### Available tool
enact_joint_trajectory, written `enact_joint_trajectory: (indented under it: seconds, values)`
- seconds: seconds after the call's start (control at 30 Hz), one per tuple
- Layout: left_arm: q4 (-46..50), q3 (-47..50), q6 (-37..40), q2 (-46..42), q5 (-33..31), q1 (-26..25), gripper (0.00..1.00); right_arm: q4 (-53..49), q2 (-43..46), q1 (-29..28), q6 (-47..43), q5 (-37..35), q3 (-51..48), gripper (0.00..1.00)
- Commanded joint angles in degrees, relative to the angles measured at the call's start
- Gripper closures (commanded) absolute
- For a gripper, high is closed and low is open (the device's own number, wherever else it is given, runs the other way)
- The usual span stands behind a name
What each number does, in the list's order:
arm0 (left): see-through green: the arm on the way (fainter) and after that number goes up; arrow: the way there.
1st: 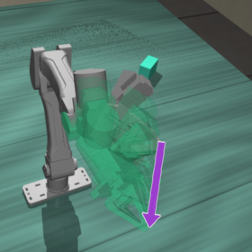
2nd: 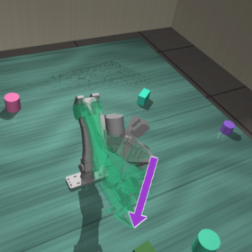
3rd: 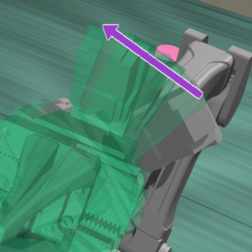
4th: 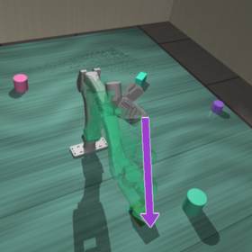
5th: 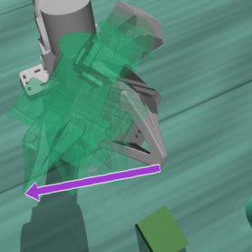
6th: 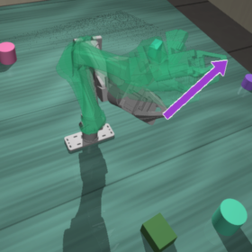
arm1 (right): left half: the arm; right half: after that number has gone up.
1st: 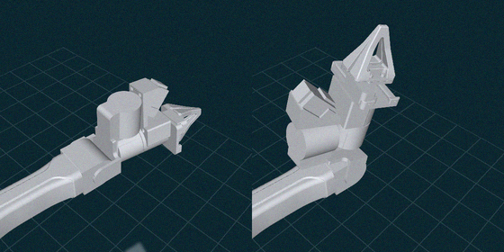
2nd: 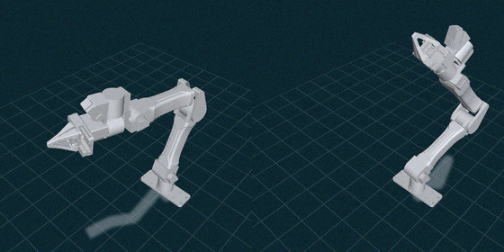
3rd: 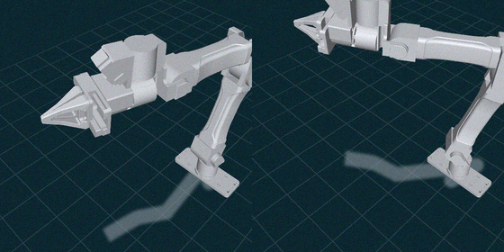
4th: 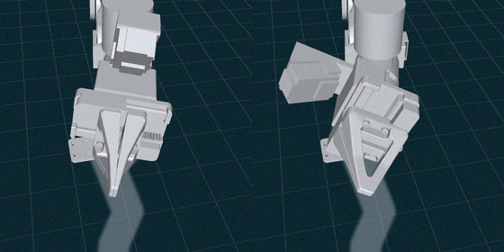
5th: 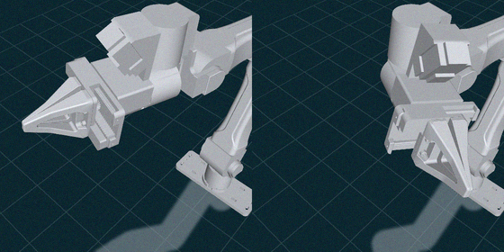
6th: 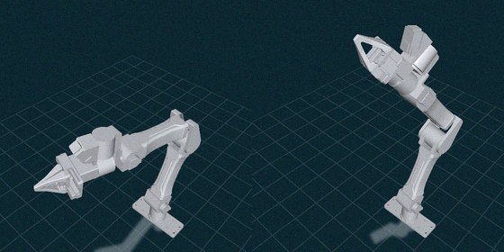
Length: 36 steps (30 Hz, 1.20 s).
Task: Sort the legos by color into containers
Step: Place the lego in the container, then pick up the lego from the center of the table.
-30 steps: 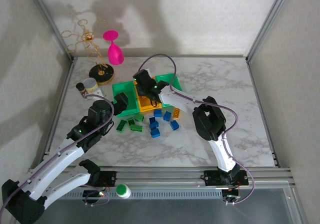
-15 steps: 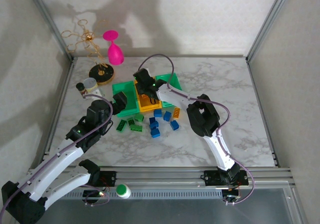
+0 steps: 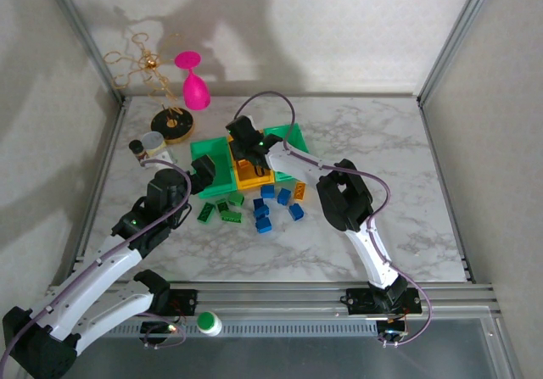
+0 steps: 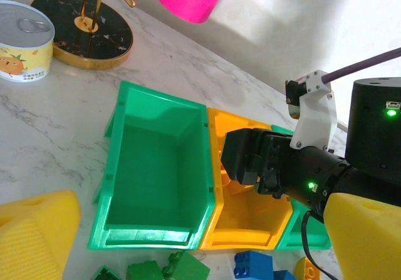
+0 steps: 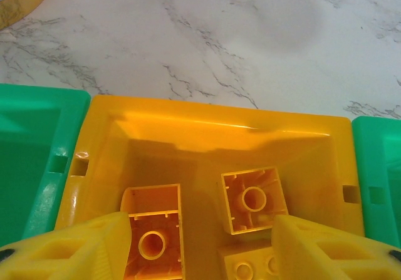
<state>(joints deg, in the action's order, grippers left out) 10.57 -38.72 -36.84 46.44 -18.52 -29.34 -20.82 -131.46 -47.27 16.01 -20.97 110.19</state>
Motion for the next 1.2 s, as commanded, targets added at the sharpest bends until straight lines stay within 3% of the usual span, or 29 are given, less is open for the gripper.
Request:
enact_joint_trajectory:
  seconds: [0.0,0.3,0.57,0.83,1.17]
  values:
    - [0.25,0.05,0.23,-0.82,1.42,0.60,0.00,-1.24,4.52,0.28,-0.22,0.05,1.38,0.38]
    - [0.55,-1.09,0.01,-1.35,4.04,0.60,0.00,-0.79,16.19,1.55,3.02,1.72,-6.79,0.36]
    - [-0.57,-0.12,-0.46,-2.20,9.59,-0.75,0.01,-2.30,31.99,2.57,11.58,-0.02,-26.06,0.33]
    - [-3.11,2.81,-2.49,-1.40,8.18,-7.38,0.01,-2.82,43.28,2.57,21.22,-0.91,-44.32,0.32]
    - [-6.37,3.38,-3.84,3.11,4.23,-16.10,0.00,1.00,41.57,2.55,24.59,-0.42,-54.21,0.31]
